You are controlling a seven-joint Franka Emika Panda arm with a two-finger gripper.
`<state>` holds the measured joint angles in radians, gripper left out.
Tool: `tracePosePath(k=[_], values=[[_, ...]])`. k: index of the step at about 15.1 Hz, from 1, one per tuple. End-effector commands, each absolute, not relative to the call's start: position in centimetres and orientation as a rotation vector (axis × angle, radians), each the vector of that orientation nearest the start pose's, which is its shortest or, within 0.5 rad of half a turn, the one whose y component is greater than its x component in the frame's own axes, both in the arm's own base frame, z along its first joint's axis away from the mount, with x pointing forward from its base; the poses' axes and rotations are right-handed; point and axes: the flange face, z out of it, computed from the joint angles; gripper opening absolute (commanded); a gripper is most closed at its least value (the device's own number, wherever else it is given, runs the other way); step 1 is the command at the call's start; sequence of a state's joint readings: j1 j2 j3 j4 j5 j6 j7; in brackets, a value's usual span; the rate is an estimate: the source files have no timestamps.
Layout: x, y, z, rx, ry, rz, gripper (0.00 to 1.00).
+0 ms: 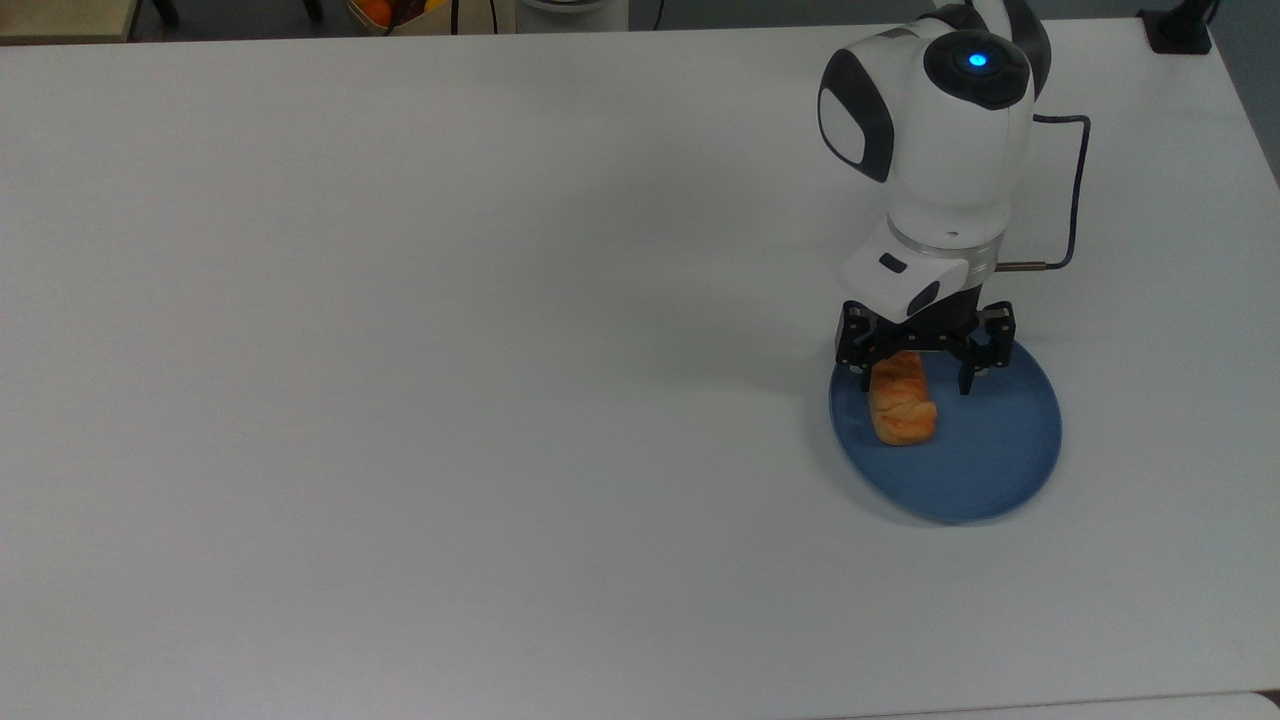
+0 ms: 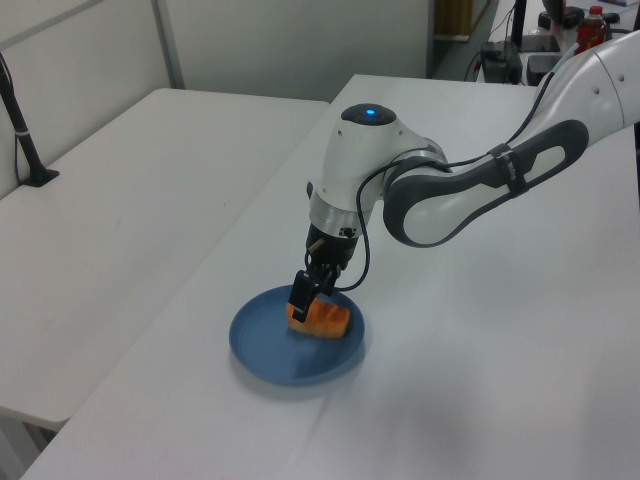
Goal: Put the bread on the table
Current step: 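Lower the gripper and close it on the orange bread roll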
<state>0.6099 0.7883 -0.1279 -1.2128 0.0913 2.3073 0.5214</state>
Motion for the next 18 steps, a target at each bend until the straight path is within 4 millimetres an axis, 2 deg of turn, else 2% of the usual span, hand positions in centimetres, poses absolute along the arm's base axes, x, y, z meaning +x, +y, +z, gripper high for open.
tracePosePath(k=[1,7,9,10,11,13,14,18], values=[[67.4,39.9,33.4,-3.004,0.009,-0.456,0.68],[66.8,40.5,32.2,-3.026,-0.035,-0.454,0.67],[66.6,40.5,31.6,-3.046,-0.063,-0.456,0.54],[66.4,40.7,31.5,-3.054,-0.084,-0.463,0.41],[66.4,40.6,31.1,-3.07,-0.105,-0.468,0.23],[66.3,40.6,31.2,-3.074,-0.118,-0.473,0.03],[66.3,40.6,31.2,-3.075,-0.13,-0.474,0.0],[66.5,40.3,32.2,-3.075,-0.184,-0.495,0.0]])
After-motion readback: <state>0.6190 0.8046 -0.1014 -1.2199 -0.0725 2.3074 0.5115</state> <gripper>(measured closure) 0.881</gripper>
